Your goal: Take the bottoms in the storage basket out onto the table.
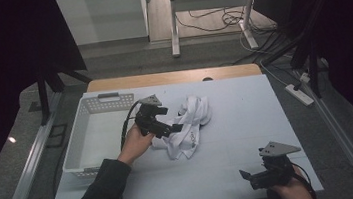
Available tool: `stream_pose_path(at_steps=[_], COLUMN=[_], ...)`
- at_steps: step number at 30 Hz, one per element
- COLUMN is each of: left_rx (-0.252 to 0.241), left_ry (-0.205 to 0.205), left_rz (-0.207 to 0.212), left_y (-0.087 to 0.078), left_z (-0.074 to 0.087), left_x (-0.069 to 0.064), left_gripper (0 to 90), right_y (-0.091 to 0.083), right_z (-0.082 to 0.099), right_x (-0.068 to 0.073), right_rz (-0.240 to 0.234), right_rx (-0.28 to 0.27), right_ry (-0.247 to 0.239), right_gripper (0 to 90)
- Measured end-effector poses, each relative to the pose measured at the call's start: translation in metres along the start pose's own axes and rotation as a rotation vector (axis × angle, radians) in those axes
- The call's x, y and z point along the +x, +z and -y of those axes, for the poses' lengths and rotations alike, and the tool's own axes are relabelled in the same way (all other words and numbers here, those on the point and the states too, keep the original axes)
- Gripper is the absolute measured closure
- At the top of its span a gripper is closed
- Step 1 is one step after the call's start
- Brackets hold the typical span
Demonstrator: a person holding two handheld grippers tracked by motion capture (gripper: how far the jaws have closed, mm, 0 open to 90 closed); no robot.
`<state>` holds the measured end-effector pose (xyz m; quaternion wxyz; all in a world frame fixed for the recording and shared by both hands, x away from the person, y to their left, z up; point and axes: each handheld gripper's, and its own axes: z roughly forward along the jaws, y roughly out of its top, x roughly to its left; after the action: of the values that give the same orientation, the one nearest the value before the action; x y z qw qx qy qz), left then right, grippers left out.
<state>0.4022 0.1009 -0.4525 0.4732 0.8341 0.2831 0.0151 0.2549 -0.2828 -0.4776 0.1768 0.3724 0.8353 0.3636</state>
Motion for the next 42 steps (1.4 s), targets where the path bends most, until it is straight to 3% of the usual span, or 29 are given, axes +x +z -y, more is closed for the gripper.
stream_pose_path(at_steps=[20, 42], left_rx=[0.025, 0.014], left_ry=[-0.005, -0.020], left_rz=[-0.013, -0.037], left_y=[-0.014, -0.034], left_z=[0.008, 0.020], left_x=[-0.004, -0.010], left_gripper=[0.0, 0.0], right_y=[-0.001, -0.001], right_z=[0.001, 0.001], right_x=[-0.002, -0.002], right_rz=[-0.006, -0.008], right_rx=[-0.014, -0.015], right_ry=[0.012, 0.017], right_gripper=[0.0, 0.0])
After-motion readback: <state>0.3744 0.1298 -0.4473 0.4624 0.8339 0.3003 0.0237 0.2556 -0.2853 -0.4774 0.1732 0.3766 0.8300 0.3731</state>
